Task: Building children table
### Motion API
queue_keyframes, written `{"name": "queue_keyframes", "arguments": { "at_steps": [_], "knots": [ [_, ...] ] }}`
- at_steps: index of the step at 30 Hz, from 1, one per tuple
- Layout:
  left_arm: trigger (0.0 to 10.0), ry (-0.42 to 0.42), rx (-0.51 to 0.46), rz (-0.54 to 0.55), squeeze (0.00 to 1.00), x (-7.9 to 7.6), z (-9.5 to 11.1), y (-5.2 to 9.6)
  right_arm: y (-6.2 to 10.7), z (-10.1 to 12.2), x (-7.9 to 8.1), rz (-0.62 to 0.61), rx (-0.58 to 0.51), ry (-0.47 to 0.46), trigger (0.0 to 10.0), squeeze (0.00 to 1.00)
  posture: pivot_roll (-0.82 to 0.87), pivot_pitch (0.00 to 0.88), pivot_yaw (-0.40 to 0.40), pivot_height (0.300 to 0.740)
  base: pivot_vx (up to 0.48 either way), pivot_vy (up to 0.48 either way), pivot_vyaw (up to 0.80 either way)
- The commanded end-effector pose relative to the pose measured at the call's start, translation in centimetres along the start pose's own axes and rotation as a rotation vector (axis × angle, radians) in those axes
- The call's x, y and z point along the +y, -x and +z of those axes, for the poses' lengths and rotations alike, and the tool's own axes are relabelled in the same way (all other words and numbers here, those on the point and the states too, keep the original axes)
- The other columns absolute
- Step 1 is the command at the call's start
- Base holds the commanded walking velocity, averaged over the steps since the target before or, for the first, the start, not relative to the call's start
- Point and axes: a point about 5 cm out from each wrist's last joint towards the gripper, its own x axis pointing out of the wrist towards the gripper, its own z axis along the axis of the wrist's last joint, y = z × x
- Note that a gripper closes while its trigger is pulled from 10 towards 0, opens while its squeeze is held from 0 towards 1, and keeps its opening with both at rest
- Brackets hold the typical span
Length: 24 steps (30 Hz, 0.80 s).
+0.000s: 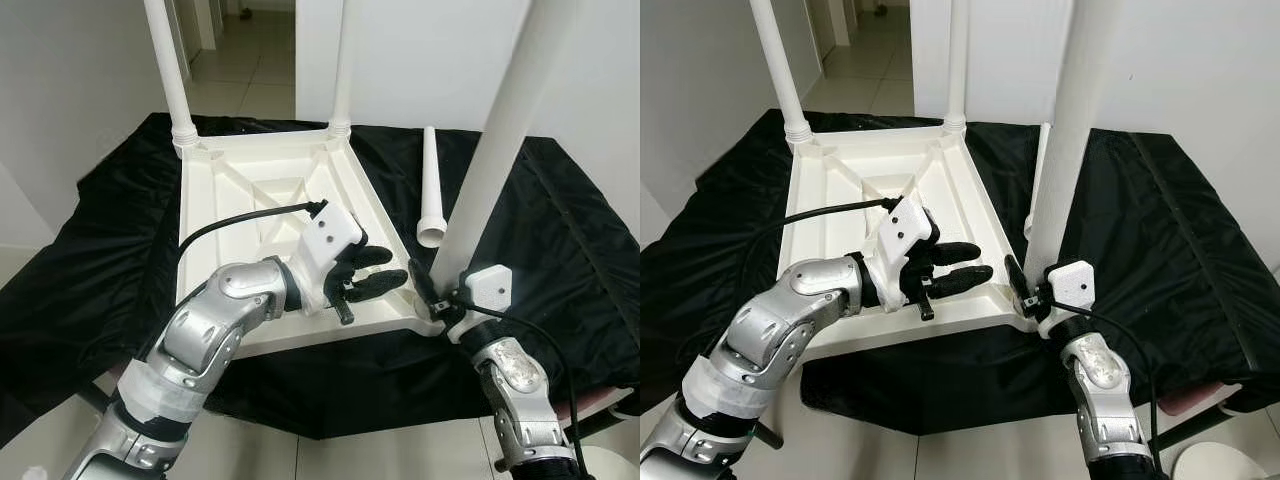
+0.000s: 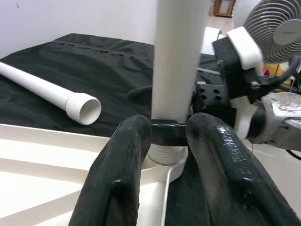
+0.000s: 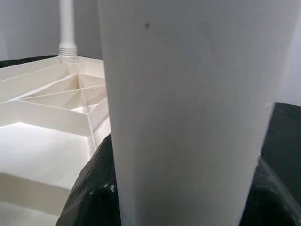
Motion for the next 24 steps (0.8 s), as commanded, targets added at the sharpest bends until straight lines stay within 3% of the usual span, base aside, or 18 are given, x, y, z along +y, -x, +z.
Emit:
{"name": "queue_keyframes", "arguments": {
  "at_steps": [1,19,24],
  "knots": [
    [10.0,-0.007,-0.005,0.054,0.00,0.4,0.5,0.2,0.9,-2.5,1.3,0.066,0.128,-0.054,10.0,0.00,0.00,0.059,0.018,0.740,0.000,0.000,0.00],
    [10.0,-0.014,-0.015,0.067,0.00,0.5,0.9,0.1,1.0,-3.8,1.9,0.019,0.221,-0.301,10.0,0.00,0.00,0.060,0.016,0.740,0.000,0.000,0.00],
    [10.0,-0.017,-0.016,0.071,0.00,0.6,1.0,0.2,0.9,-3.9,2.1,0.009,0.237,-0.319,10.0,0.00,0.00,0.062,0.014,0.740,0.000,0.000,0.00]
  ]
}}
